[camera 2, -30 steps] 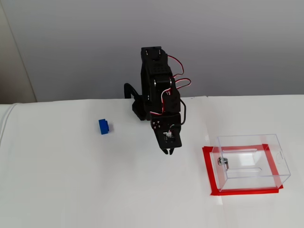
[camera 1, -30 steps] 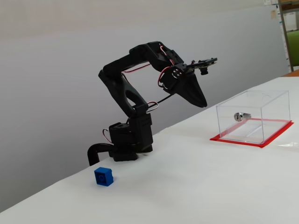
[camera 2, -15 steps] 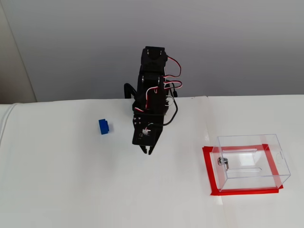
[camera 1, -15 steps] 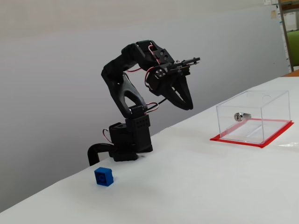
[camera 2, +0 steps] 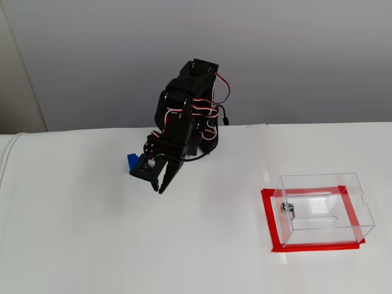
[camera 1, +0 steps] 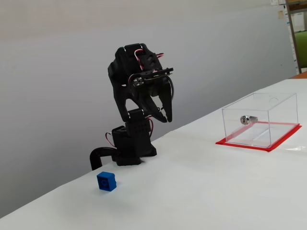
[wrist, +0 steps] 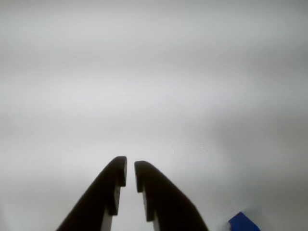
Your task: Pick the blue lego brick and place it into the transparent box
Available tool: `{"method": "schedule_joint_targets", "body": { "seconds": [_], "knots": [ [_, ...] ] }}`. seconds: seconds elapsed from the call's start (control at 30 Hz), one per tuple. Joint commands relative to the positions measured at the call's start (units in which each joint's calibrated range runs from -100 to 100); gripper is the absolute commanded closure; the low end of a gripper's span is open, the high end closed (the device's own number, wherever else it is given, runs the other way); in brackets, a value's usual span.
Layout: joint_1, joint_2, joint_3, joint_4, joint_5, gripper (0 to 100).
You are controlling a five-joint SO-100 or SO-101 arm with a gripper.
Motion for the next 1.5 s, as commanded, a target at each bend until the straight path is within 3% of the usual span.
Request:
{"method": "schedule_joint_targets", "body": {
  "seconds": [0.0,0.23,0.53,0.7,0.97,1.23,1.47],
  "knots": [
    [3.11,-0.04,-2.86,4.31,-0.18,98],
    [16.27,-0.80,-3.50,21.37,-5.92,98],
    [26.18,-0.04,-3.59,28.60,-9.47,98],
    [35.27,1.40,-4.76,26.86,-9.63,98],
    [42.15,9.29,-8.74,25.90,-9.52,98],
    [45.40,19.56,-15.52,23.98,-9.73,75],
    [46.66,24.99,-14.98,17.02,-9.47,74]
  ]
}}
